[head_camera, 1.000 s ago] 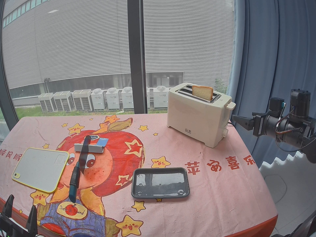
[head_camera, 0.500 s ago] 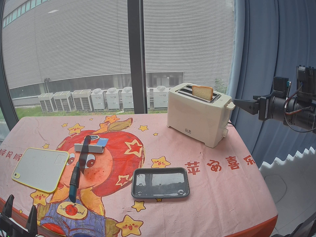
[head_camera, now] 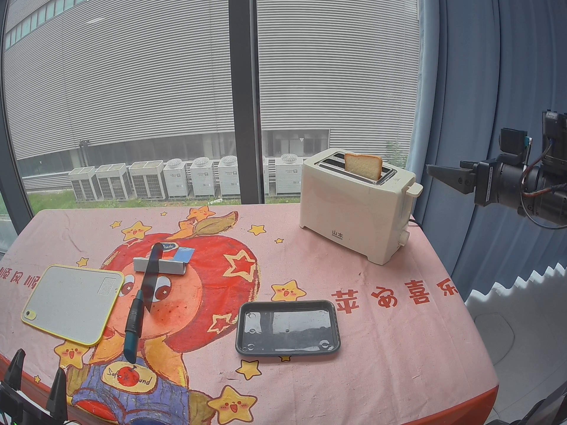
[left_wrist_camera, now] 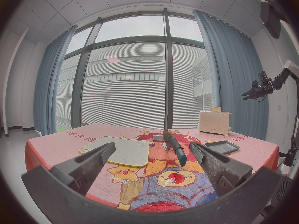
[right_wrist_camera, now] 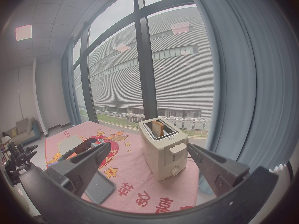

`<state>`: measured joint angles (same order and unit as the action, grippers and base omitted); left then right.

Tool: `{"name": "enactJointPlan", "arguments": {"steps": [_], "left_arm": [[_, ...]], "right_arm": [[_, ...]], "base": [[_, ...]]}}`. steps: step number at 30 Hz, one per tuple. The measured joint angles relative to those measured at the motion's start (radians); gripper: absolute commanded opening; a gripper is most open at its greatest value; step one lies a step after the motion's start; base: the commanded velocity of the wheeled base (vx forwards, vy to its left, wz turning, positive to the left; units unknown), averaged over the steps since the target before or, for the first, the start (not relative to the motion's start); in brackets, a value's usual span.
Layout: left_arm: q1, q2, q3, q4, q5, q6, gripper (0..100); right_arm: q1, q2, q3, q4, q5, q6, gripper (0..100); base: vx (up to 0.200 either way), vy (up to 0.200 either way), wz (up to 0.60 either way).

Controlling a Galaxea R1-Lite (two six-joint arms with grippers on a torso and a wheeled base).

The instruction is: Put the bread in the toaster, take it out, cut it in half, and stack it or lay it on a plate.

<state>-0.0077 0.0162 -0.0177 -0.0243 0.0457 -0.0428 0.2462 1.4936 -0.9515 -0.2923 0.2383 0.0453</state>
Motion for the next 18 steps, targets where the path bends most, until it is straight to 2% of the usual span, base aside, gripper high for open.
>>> {"name": "enactJointPlan", "arguments": {"steps": [6,18], "left_arm": [[0.000,0.000,0.000,0.000,0.000,0.000,100],[0.000,0.000,0.000,0.000,0.000,0.000,100]], "right_arm": [[-0.001,0.039,-0.050,0.012,0.009,-0.021,100],[-0.001,0.230,-0.260,0.014,0.010,-0.034,100]], "base": [[0.000,0.000,0.00],[0.000,0.000,0.00]]}}
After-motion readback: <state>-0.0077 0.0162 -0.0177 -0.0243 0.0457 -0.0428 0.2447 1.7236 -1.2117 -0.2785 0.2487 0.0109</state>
